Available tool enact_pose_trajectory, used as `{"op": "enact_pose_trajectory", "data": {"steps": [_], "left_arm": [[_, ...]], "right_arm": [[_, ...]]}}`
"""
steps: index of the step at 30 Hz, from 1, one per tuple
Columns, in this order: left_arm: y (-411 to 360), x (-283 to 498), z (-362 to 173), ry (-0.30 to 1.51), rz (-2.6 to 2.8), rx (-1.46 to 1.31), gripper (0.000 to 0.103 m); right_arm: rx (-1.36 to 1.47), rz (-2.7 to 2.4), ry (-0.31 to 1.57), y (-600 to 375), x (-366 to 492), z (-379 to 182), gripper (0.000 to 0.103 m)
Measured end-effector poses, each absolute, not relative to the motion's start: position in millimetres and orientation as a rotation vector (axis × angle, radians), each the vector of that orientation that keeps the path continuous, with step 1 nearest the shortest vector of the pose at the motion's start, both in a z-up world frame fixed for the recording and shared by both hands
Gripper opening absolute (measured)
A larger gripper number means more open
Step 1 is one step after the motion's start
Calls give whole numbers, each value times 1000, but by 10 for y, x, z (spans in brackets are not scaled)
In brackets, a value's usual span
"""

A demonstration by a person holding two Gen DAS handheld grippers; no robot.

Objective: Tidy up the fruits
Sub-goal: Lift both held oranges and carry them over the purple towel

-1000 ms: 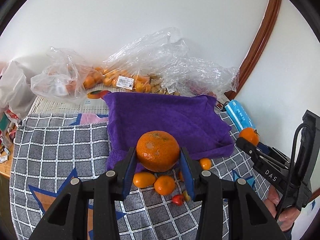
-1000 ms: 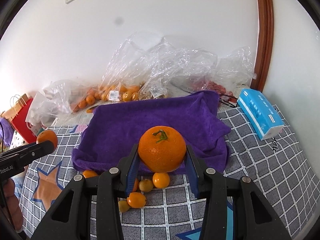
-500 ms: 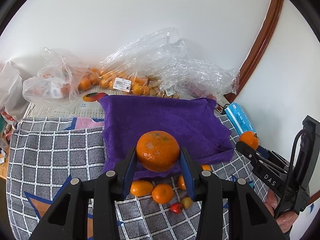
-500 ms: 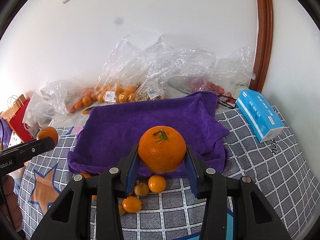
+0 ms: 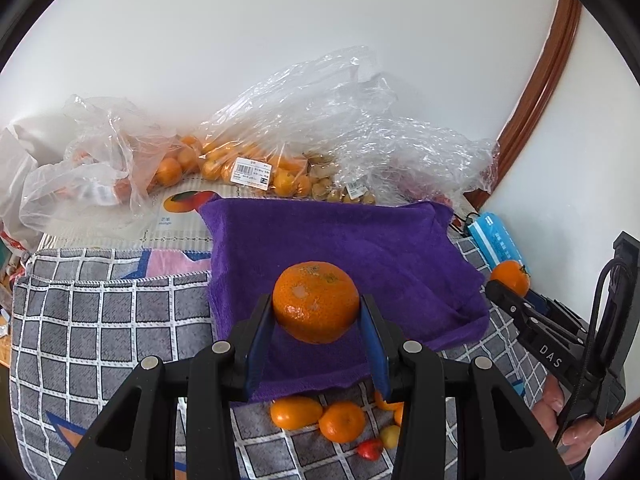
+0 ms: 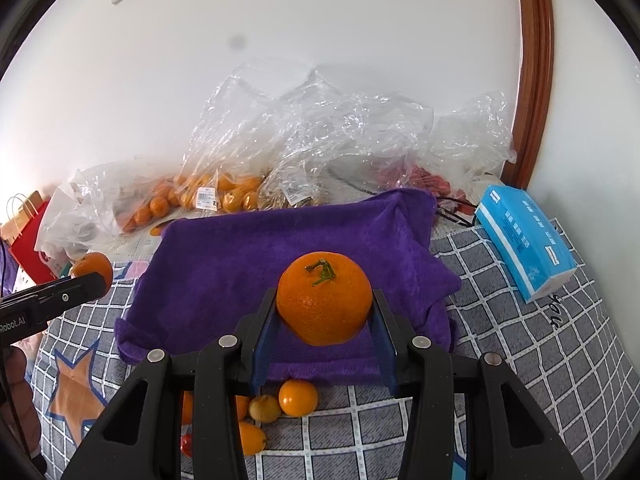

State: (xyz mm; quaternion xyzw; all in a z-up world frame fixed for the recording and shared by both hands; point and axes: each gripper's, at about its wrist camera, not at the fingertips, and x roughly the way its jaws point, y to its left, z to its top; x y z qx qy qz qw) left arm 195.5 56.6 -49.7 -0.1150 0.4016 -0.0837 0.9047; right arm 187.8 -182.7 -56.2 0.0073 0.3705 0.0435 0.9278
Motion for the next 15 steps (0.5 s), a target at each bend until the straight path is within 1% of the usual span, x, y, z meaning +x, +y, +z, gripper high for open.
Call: {"op": "enact_pose_trajectory", "data": {"steps": [15], "left_arm": [[824,2564,-706,860,-117,-276,40]], "right_arm": [[-31,98,760,-1842,2517,-763,43]]}}
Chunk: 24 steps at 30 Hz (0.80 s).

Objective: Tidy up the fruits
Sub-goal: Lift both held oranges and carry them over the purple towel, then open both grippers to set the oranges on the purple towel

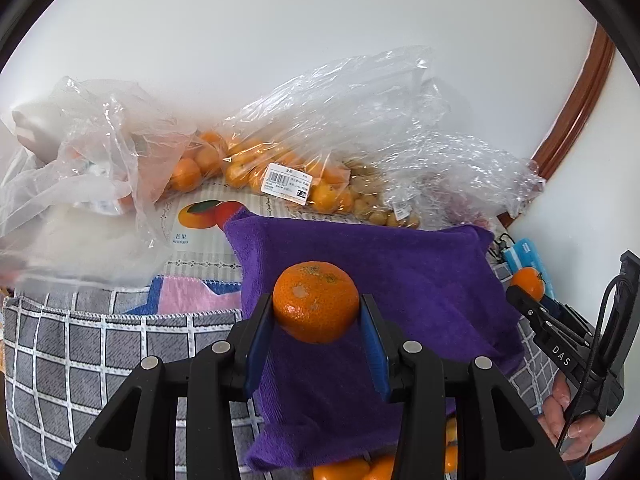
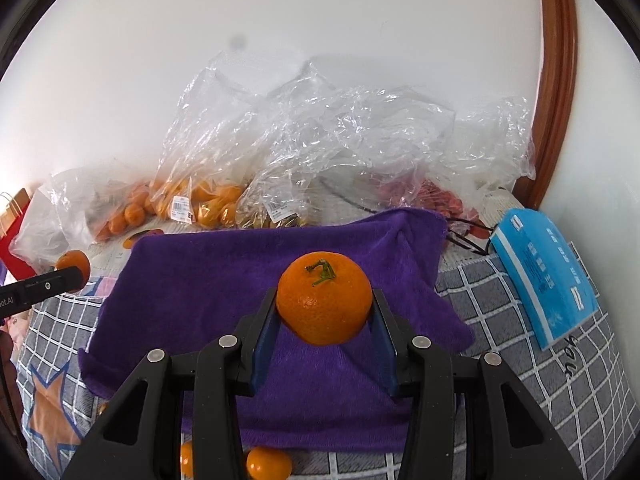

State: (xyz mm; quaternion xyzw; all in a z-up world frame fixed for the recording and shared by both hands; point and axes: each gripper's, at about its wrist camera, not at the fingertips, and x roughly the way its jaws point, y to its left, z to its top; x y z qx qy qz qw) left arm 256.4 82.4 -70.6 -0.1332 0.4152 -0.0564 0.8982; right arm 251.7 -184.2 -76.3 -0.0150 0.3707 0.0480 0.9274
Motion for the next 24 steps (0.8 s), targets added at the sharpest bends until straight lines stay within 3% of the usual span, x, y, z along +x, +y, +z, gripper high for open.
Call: {"op": "enact_pose_trajectory", "data": {"steps": [24], "left_arm": [[471,3226,-1354,985,-128,-233,40]], "right_arm": [[17,110,919,-1922,3172,-1466,43]]}}
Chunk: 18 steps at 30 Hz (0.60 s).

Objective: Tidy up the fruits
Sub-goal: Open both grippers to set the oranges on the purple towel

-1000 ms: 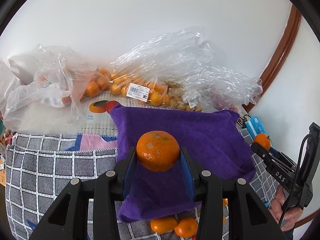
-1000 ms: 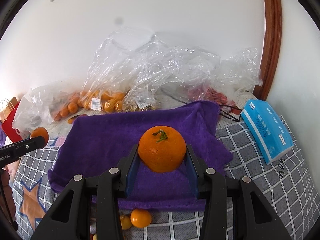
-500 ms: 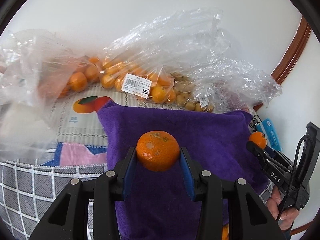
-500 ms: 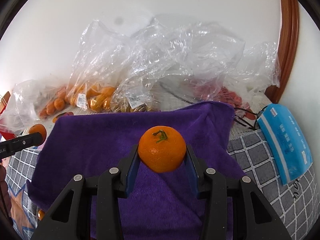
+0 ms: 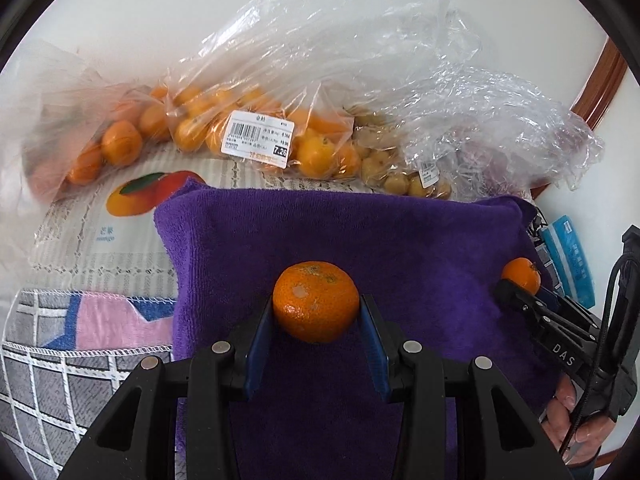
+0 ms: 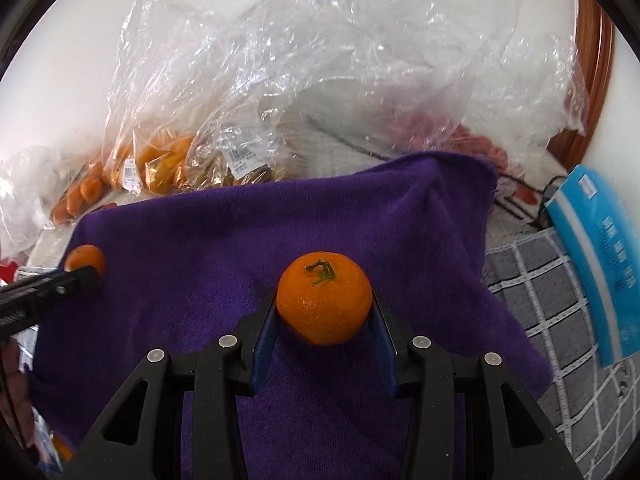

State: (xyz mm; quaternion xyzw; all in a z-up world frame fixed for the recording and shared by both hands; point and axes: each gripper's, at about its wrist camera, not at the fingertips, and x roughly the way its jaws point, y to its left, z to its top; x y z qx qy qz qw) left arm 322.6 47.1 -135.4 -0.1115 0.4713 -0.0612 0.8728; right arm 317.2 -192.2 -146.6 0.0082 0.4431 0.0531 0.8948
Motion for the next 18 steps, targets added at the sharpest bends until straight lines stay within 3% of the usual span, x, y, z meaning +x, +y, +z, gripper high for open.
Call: {"op": "enact_pose_trajectory", "data": {"steps": [9,11,13,18], "left_arm": [[432,3244,-1339,995,-119,-193,43],[430,3218,-1289,988,-113,-190,58],[447,3168,-1217,970,-109,-200,64],[452,2979,-1002,943,-115,-224,66]], "right_arm": [[-2,124,967,-1872,3204,-1521,44],[-3,121,956,-1867,3189,-1502,50],[-6,119,933,-1864,3148,-1436,67],[-6,109,879,-1837,2949,-1167,73]]}}
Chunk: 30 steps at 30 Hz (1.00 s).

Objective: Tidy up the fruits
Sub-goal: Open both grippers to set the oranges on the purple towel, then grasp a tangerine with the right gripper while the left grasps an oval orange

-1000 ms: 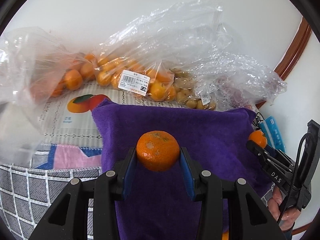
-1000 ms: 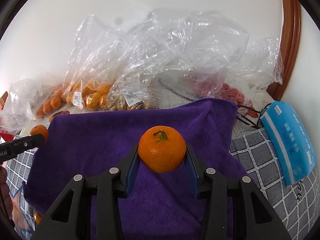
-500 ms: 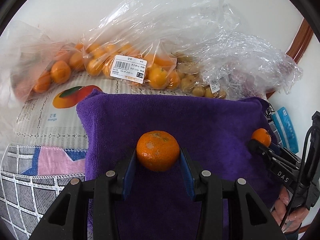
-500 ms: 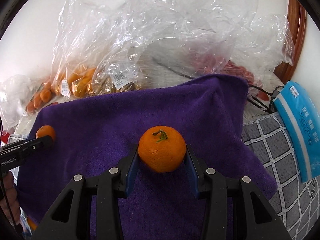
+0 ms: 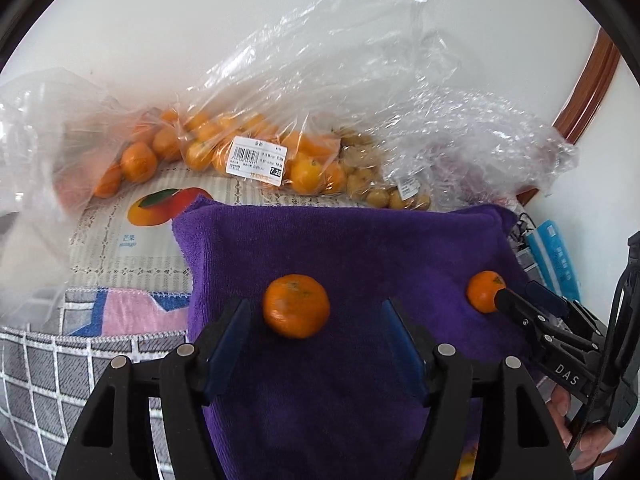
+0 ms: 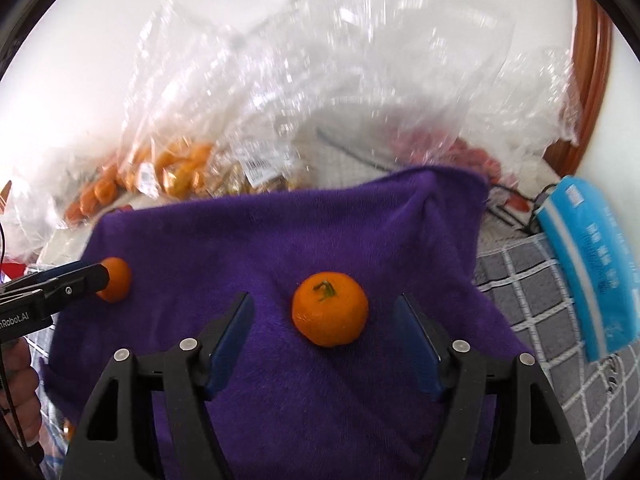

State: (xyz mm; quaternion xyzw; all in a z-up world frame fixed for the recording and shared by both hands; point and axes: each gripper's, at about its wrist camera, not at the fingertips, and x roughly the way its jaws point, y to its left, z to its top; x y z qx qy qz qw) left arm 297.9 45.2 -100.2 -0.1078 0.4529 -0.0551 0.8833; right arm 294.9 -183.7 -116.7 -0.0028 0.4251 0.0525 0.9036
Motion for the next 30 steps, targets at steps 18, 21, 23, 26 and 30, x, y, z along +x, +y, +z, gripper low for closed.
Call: {"op": "enact_pose_trajectory", "data": {"steps": [18,21,23,26,30], "left_arm": [[412,1831,-226,771,-137,-242,66],[386,1681,-172,765,-145,-232,64],[372,1594,-140,757,-148,-226,64],[343,1479,-105,757,-156,-210,64],[323,1353,-78,769,-153,-183,64]], "right_arm": [[6,48,740,-1796,1786,-465,73],[5,32,748,-1813,1652,-427,73],[14,33,753,-1825,1543,-388,73],[11,34,752,-1837,1422,-352,73],[3,34,739,-1831,1252,-310,73]]}}
